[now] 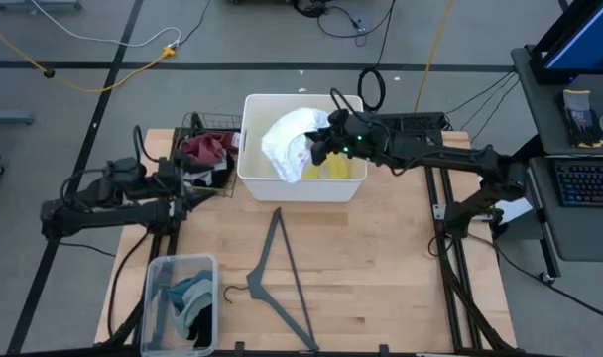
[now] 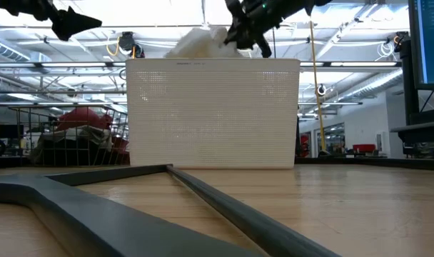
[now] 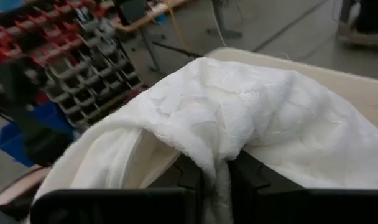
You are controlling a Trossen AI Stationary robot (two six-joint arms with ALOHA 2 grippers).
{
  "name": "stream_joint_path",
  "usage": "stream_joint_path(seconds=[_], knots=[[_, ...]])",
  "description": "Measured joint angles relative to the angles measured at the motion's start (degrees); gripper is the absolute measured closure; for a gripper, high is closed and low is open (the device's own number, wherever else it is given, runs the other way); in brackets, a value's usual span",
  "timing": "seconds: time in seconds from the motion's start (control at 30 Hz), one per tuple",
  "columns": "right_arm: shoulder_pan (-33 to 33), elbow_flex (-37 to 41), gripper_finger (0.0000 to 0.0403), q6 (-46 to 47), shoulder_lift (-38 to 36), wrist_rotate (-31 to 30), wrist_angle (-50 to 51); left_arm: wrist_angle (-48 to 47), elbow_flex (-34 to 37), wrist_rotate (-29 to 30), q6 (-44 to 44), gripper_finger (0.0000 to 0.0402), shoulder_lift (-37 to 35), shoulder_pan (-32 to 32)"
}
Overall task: Pick & Place Cloths
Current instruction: Put the white t-shirt into the white bin
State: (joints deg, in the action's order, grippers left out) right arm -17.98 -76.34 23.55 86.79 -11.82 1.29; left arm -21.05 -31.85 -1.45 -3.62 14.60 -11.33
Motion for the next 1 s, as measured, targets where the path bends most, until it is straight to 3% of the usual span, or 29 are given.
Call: stream_joint_path(seconds=[0.43, 0.7, 1.0], knots=[[-3.84, 0.07, 0.0373, 1.15, 2.24, -3.13, 11.24, 7.71, 9.15, -0.18, -2.04, 0.0036, -3.58, 0.00], [-3.69, 0.07, 0.0371, 0.83, 5.49, -2.88, 10.77, 12.19, 13.20, -0.19, -4.10, 0.0036, -3.55, 0.02], [-3.70, 0.02, 0.0340, -0.42, 8.63, 3.31, 10.94, 12.01, 13.55, -0.19, -4.46, 0.0036, -3.55, 0.02]])
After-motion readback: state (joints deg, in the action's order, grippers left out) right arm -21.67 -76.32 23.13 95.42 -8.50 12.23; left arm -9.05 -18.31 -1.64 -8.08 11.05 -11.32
